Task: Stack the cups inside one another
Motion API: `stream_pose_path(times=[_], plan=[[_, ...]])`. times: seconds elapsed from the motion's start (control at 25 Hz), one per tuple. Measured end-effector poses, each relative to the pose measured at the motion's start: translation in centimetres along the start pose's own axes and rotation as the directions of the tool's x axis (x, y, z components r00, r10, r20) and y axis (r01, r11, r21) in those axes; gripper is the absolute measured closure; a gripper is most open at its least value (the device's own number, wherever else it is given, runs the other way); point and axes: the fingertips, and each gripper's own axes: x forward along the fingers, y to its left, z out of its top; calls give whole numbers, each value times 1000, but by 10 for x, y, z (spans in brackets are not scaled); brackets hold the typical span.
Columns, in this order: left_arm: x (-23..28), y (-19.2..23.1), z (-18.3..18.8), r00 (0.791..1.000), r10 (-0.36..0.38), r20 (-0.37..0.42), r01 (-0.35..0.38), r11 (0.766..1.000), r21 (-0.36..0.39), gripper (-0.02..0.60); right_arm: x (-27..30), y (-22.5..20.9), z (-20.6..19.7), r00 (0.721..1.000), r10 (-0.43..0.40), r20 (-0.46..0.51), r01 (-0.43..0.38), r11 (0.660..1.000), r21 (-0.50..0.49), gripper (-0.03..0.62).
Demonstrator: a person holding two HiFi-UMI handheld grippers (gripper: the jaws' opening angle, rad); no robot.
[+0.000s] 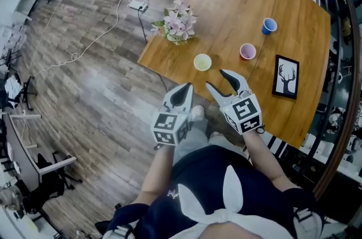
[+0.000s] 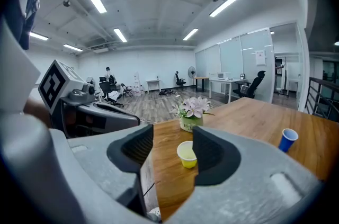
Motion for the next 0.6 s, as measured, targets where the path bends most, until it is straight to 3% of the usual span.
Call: stream_pose_path(times=[0.24, 0.6], plan=[[22, 28, 14, 1000, 4, -5, -4, 1000, -6, 565, 36, -12, -10, 997, 2, -74, -3, 1000, -5, 310], [51, 60, 13, 998, -38, -54, 40, 999, 20, 565, 78, -29, -36, 982, -5, -187, 9, 1000, 18, 285]])
